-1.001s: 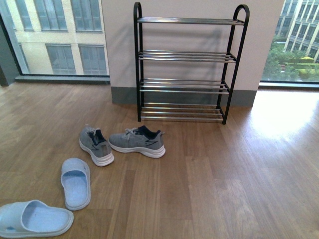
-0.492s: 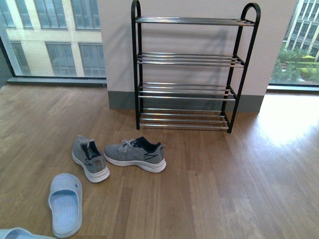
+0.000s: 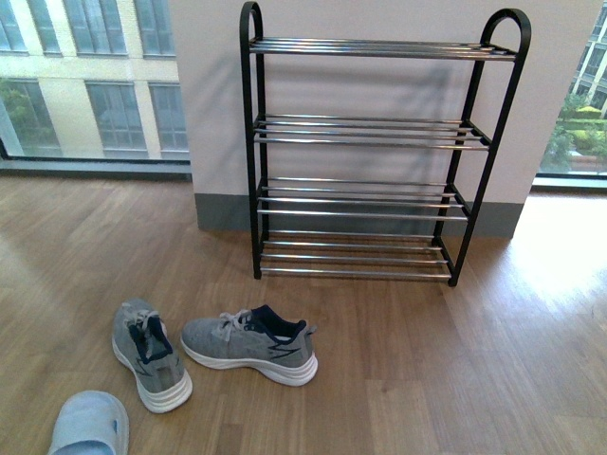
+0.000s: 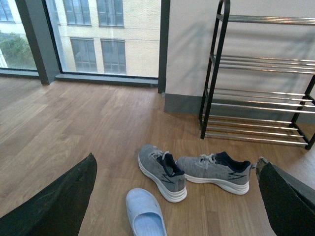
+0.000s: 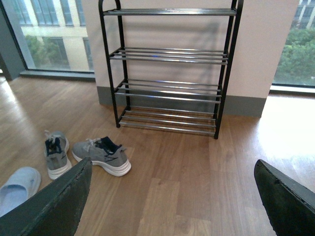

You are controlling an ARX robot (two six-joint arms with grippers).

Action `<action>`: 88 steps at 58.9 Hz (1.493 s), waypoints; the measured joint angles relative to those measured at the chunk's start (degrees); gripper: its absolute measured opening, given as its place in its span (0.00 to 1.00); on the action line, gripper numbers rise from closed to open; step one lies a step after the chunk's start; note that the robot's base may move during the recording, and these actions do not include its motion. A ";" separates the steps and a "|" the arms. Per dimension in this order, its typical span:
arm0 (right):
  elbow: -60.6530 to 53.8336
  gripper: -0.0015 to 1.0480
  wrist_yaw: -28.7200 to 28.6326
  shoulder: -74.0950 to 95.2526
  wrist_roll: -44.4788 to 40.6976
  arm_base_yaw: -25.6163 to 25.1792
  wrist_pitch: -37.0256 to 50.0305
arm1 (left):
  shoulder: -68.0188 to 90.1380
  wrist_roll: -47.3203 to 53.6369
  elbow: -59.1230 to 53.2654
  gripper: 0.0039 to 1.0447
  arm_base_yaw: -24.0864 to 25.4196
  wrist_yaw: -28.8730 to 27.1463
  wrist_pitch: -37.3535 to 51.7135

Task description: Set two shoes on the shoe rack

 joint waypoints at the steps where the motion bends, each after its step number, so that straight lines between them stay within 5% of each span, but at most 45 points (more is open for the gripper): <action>1: 0.00 0.91 0.00 0.00 0.00 -0.02 0.00 | 0.00 0.00 0.00 0.91 0.00 0.02 0.00; 53: 0.00 0.91 -0.07 0.04 0.00 -0.02 -0.04 | 0.02 0.00 0.00 0.91 -0.02 -0.04 -0.02; 55: 0.00 0.91 -0.07 0.04 0.00 -0.02 -0.04 | 1.16 -2.62 0.61 0.91 -0.85 -3.48 -2.05; 60: 0.00 0.91 -0.04 0.04 0.00 -0.02 -0.04 | 14.40 -16.24 4.26 0.91 -2.08 -10.34 -2.71; 70: 0.00 0.91 -0.02 0.04 0.00 -0.02 -0.04 | 55.45 -38.56 13.68 0.91 -0.22 -0.72 18.49; 80: 0.00 0.91 -0.02 0.04 0.00 -0.02 -0.04 | 97.31 -44.59 27.56 0.91 -4.07 -2.45 26.38; 88: 0.00 0.91 -0.02 0.04 0.00 -0.02 -0.04 | 125.00 -43.36 43.60 0.91 -9.20 1.16 18.84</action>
